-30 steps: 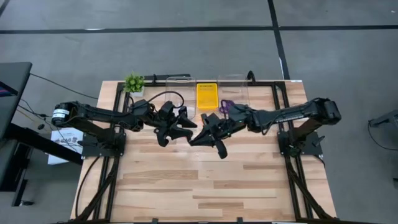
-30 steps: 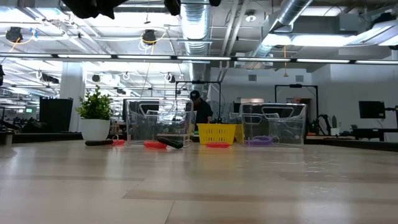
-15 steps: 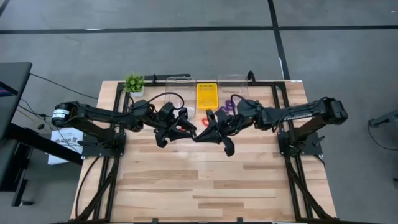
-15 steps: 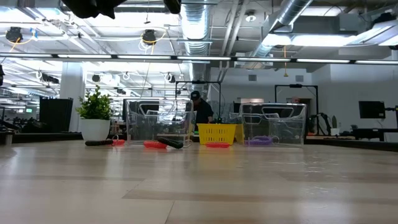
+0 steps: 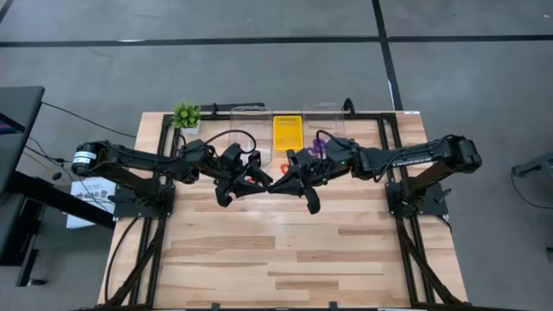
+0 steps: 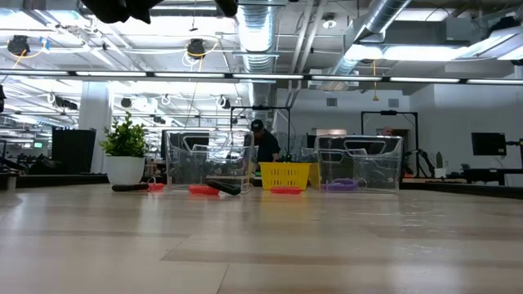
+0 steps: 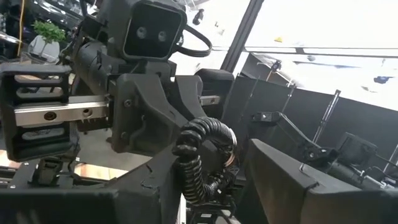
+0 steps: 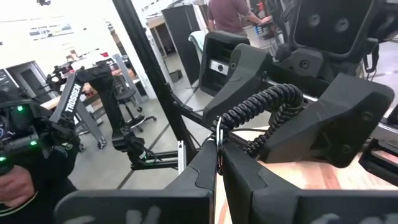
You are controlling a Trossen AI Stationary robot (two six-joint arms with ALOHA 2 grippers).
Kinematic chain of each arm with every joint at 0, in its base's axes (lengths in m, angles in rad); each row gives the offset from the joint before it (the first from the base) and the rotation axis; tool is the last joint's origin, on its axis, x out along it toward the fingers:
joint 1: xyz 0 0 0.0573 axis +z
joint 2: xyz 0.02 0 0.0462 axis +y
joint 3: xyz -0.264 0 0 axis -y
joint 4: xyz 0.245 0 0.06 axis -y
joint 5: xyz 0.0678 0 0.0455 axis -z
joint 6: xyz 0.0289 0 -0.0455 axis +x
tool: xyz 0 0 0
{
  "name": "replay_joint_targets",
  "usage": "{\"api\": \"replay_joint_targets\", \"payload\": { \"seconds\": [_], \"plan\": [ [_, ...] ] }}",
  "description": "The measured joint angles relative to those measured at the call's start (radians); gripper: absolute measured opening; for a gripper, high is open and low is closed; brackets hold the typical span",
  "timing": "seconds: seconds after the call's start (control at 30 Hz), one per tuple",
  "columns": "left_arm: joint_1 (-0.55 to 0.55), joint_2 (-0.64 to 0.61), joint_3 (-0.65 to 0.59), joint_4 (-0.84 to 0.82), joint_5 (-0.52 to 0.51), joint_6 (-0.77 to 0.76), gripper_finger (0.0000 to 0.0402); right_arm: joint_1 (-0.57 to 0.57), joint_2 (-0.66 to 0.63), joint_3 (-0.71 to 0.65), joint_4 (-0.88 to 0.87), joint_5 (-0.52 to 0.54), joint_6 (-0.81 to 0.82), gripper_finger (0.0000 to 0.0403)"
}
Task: Sort spring keychains
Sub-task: Put the right black spring keychain into the left transparent bin
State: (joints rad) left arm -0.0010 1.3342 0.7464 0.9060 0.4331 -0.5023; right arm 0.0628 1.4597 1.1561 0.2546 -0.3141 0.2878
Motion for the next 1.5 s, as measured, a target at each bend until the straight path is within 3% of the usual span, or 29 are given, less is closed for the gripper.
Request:
{"api": "replay_joint_targets", "payload": {
  "seconds": [0.1, 0.3, 0.37, 0.63, 0.93, 1.1, 1.37, 1.5],
  "plan": [
    [0.000, 0.000, 0.000, 0.000, 0.017, 0.005, 0.0145, 0.002, 0.000, 0.000, 0.000, 0.000, 0.000, 0.0006],
    [0.000, -0.001, 0.000, 0.001, 0.024, 0.008, 0.0037, 0.009, 0.000, 0.000, 0.000, 0.002, 0.000, 0.0006],
    [0.000, -0.001, 0.000, 0.003, 0.025, 0.005, 0.0018, 0.011, 0.000, 0.000, 0.000, 0.003, 0.000, 0.0006],
    [0.000, -0.001, 0.000, 0.001, 0.023, 0.001, 0.0030, 0.028, 0.001, 0.000, 0.000, 0.010, 0.001, 0.0023],
    [0.001, 0.000, 0.000, -0.001, 0.013, -0.003, 0.0034, 0.035, 0.000, 0.000, -0.008, 0.029, 0.002, 0.0137],
    [0.005, 0.000, 0.000, -0.001, 0.014, -0.010, 0.0030, 0.033, 0.001, 0.000, -0.018, 0.033, 0.002, 0.0175],
    [0.010, 0.000, 0.000, -0.001, 0.016, -0.026, 0.0033, 0.019, -0.009, 0.000, -0.222, 0.117, 0.004, 0.0174],
    [0.017, 0.000, 0.000, -0.001, 0.016, -0.026, 0.0035, 0.014, -0.014, 0.000, -0.365, 0.207, 0.029, 0.0160]
  ]
}}
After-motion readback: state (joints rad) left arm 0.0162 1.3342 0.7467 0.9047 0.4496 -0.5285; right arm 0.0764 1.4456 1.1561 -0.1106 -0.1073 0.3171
